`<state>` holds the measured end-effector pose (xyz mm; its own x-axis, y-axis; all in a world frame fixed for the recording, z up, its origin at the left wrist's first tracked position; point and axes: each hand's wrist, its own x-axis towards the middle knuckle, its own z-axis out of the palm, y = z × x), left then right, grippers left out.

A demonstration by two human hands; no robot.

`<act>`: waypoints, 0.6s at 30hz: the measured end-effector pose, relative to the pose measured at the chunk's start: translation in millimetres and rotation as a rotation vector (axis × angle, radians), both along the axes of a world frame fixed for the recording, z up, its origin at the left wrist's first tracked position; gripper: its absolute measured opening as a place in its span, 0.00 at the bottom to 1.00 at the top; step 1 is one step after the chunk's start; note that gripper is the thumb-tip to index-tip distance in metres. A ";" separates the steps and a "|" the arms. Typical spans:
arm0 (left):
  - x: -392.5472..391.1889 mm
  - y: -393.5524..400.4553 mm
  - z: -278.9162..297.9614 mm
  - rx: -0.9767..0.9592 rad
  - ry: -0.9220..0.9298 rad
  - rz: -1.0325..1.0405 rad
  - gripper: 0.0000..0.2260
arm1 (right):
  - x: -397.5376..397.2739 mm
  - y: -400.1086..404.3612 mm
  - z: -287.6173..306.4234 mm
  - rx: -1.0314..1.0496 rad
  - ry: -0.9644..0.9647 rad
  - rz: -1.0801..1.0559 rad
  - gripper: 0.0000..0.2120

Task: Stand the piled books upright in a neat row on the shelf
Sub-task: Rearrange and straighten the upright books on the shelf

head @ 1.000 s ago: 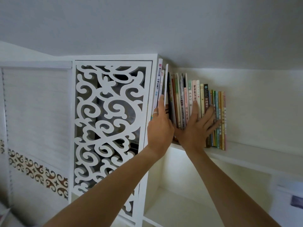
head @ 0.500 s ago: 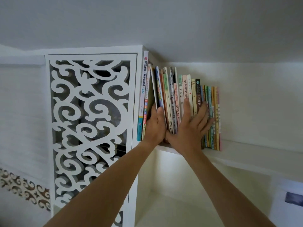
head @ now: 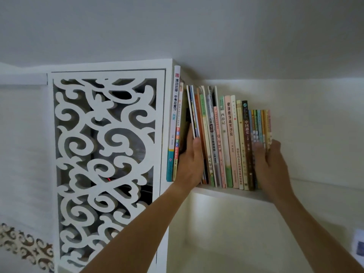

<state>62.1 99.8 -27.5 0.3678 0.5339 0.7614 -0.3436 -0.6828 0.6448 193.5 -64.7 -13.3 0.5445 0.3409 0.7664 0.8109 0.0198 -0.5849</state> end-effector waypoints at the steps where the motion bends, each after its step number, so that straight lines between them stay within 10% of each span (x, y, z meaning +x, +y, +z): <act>1: 1.9 0.3 -0.9 0.010 0.008 0.025 0.25 | 0.2 0.8 0.5 0.005 0.023 0.013 0.22; 18: -3.2 -12.2 -7.8 0.114 -0.101 0.241 0.25 | -4.3 -11.2 0.7 -0.013 0.349 0.197 0.23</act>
<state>58.9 87.5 -35.3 0.1603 0.5054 0.8479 -0.2213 -0.8187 0.5299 189.2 -75.9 -12.6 0.6943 0.4734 0.5421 0.5450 0.1463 -0.8256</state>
